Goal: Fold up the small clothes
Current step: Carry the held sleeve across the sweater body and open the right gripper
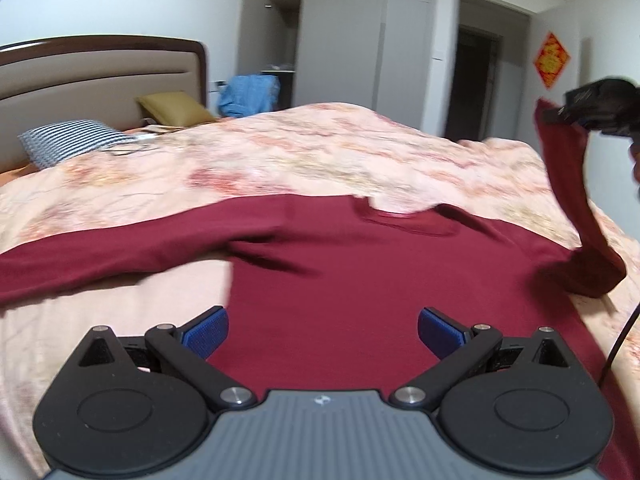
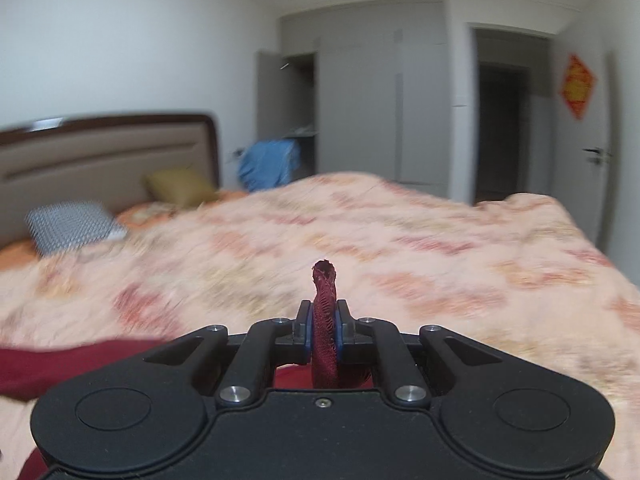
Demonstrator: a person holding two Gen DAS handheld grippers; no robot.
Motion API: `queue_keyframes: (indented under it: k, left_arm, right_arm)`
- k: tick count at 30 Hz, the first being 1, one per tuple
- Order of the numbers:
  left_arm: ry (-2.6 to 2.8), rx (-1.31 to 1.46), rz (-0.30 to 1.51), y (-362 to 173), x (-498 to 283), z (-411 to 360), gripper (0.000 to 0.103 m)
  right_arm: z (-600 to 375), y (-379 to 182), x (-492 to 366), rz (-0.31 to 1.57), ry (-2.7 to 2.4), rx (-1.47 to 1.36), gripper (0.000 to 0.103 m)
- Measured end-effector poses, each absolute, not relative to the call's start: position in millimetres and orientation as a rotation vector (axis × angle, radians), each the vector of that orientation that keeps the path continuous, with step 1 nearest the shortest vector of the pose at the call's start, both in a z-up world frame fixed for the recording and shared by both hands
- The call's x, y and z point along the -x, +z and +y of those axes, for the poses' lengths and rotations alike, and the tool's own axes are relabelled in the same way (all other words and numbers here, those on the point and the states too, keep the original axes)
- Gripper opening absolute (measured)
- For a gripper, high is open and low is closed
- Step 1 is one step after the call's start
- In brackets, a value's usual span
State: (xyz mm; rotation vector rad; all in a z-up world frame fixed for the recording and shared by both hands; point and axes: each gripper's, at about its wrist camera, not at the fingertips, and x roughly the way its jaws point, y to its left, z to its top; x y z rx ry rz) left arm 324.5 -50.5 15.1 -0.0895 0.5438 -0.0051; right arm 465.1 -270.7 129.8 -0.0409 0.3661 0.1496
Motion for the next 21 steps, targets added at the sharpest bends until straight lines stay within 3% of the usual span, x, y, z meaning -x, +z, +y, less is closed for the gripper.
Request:
queue_keyframes:
  k: [8,11,13,15,17,21]
  left_arm:
    - [0.077,0.110,0.578,5.4,-322.9,-3.9,0.103]
    - [0.095,0.104,0.594,-2.1,-323.9,4.7,0.103]
    - [0.107,0.102,0.602,-5.8,-323.7,8.1,0.103]
    - [0.116,0.105,0.612,-8.7,-325.6,8.8,0.103]
    - [0.120,0.108,0.617,-10.7,-327.3,6.6,0.103]
    - [0.112,0.109,0.611,-10.7,-334.3,-2.4,0.103]
  right_arm:
    - [-161.9,45.8,-468.9,0.480,0.250,0.207,0.012]
    - [-148.8,19.5,-471.2,0.543,0.278,0.205,0.017]
    - [-149.1,9.8,-470.4,0.578,0.309,0.186,0.030]
    - [-154.3,7.8,-466.2,0.585,0.341,0.176,0.056]
    - [-164.3,10.8,-455.5,0.569,0.357,0.197,0.071]
    - [-205.9,18.2,-431.8,0.539,0.347,0.223,0.085]
